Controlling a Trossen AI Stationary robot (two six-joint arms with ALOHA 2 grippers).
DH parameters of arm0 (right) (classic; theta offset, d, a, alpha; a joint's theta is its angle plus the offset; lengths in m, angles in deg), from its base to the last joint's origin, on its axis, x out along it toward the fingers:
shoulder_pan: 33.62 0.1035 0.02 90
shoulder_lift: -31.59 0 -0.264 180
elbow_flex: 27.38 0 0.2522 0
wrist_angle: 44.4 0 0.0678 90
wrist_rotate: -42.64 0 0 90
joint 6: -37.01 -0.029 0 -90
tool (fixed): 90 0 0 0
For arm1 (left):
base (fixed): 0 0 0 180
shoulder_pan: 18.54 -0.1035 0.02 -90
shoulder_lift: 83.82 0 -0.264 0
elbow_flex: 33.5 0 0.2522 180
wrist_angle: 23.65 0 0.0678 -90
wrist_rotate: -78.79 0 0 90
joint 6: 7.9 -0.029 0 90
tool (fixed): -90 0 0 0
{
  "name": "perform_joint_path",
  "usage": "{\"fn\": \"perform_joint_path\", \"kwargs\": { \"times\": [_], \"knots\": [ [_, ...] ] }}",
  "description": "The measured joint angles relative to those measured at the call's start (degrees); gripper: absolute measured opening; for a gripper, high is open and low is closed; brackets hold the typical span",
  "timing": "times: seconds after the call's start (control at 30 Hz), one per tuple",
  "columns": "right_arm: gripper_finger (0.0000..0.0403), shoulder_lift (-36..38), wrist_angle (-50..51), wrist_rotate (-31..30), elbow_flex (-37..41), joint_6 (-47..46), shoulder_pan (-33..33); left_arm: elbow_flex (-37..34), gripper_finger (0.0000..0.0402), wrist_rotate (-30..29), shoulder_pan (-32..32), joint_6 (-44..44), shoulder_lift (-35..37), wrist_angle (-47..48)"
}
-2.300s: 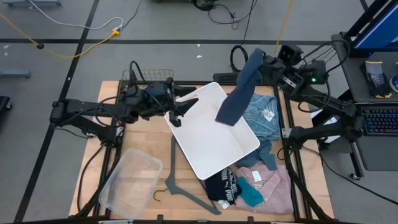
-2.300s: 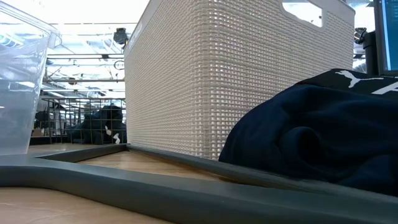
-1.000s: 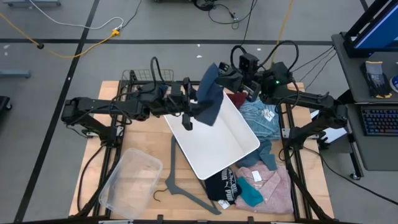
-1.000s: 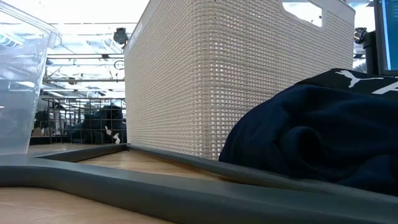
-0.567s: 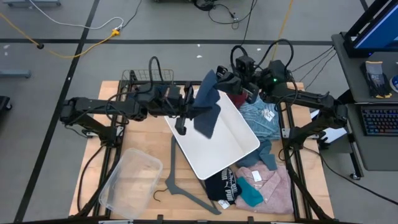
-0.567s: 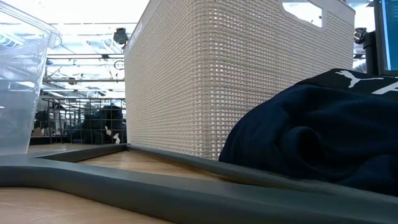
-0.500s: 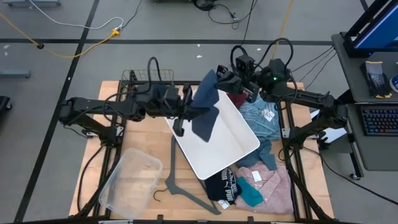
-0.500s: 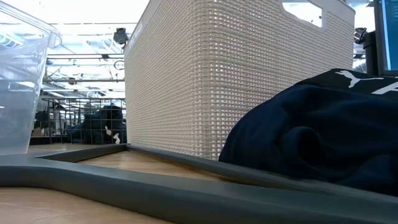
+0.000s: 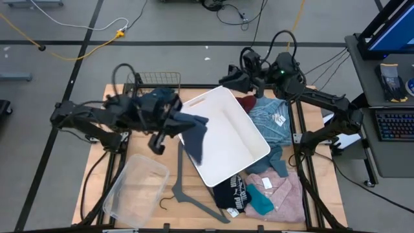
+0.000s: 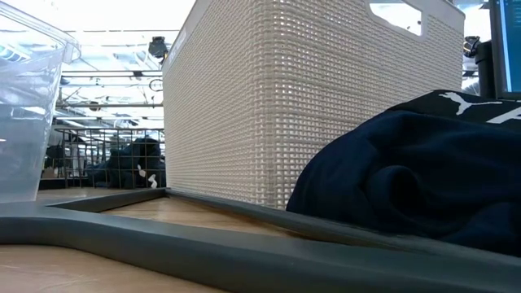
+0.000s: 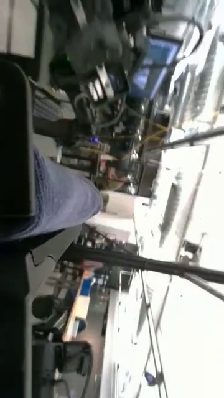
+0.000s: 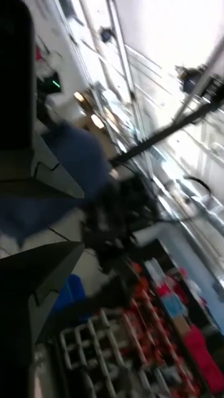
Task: Pick & Place Cloths
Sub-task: Put the dark blue sock into the transparent bin
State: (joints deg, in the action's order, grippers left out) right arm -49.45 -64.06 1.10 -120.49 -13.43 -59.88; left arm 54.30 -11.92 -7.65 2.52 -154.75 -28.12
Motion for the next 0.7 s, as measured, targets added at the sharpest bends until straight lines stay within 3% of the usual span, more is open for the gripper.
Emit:
{"fn": "perform_joint_path", "kwargs": {
  "times": [0.33, 0.53, 0.7],
  "knots": [
    [0.0103, 1.32, -0.15, 13.33, 0.0, 0.47, 0.09, 0.0, 0.0, -24.0, 10.37, 11.57, 5.3, 16.45],
    [0.009, 5.26, 0.97, 13.54, 1.95, 5.48, -2.01, 0.0, 0.0, -36.38, 17.52, 17.1, 5.94, 20.37],
    [0.0078, 10.73, 7.71, 13.17, 6.41, 10.82, -6.3, 0.0, 0.0, -45.73, 23.89, 19.37, 6.2, 20.69]
  ]
}}
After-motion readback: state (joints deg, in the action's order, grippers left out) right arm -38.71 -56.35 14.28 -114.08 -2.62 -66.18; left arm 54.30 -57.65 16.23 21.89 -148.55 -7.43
